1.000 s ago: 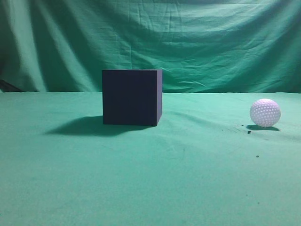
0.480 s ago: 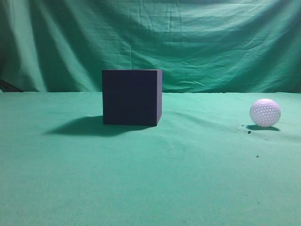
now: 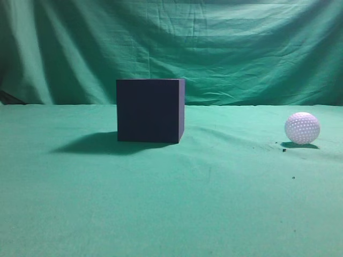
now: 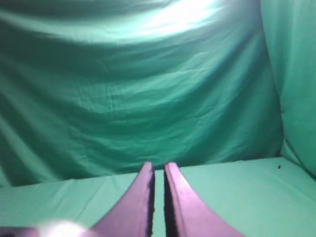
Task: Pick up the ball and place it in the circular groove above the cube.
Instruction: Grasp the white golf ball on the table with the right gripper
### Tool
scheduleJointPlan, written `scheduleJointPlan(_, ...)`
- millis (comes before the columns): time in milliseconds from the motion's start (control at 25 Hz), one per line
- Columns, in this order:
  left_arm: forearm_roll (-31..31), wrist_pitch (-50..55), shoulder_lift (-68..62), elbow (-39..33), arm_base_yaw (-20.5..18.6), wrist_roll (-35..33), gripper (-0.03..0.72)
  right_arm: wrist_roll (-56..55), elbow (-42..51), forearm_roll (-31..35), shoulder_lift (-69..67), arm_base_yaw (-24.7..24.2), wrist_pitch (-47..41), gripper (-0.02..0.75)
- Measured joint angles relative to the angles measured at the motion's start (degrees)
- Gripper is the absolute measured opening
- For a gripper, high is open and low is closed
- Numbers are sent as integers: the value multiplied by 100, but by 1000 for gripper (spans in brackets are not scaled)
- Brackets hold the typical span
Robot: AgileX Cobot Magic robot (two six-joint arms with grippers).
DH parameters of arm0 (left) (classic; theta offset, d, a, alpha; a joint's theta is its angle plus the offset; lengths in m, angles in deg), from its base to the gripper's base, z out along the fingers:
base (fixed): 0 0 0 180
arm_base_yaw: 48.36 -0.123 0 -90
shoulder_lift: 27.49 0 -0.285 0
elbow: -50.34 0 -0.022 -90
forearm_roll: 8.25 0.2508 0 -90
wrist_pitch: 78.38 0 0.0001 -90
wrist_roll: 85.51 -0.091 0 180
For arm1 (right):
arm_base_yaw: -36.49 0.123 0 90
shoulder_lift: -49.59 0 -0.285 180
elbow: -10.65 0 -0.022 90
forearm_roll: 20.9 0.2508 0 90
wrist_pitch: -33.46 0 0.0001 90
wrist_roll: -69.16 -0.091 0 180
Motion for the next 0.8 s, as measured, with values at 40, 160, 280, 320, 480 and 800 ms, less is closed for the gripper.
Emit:
scheduleJointPlan(40,0,0,0,0,0,0,0,-11,-78,28,0,0,-209,49)
scheduleJointPlan(160,0,0,0,0,0,0,0,76,-621,28,-129,0,-1048,49)
scheduleJointPlan(280,0,0,0,0,0,0,0,99,-1180,28,-783,0,-2001,49)
scheduleJointPlan(320,0,0,0,0,0,0,0,87,-1333,49,-1030,0,-2262,49)
scheduleJointPlan(480,0,0,0,0,0,0,0,60,-1959,186,-2220,0,-3207,49)
scheduleJointPlan(800,0,0,0,0,0,0,0,301,-2311,531,-3546,0,-3416,49)
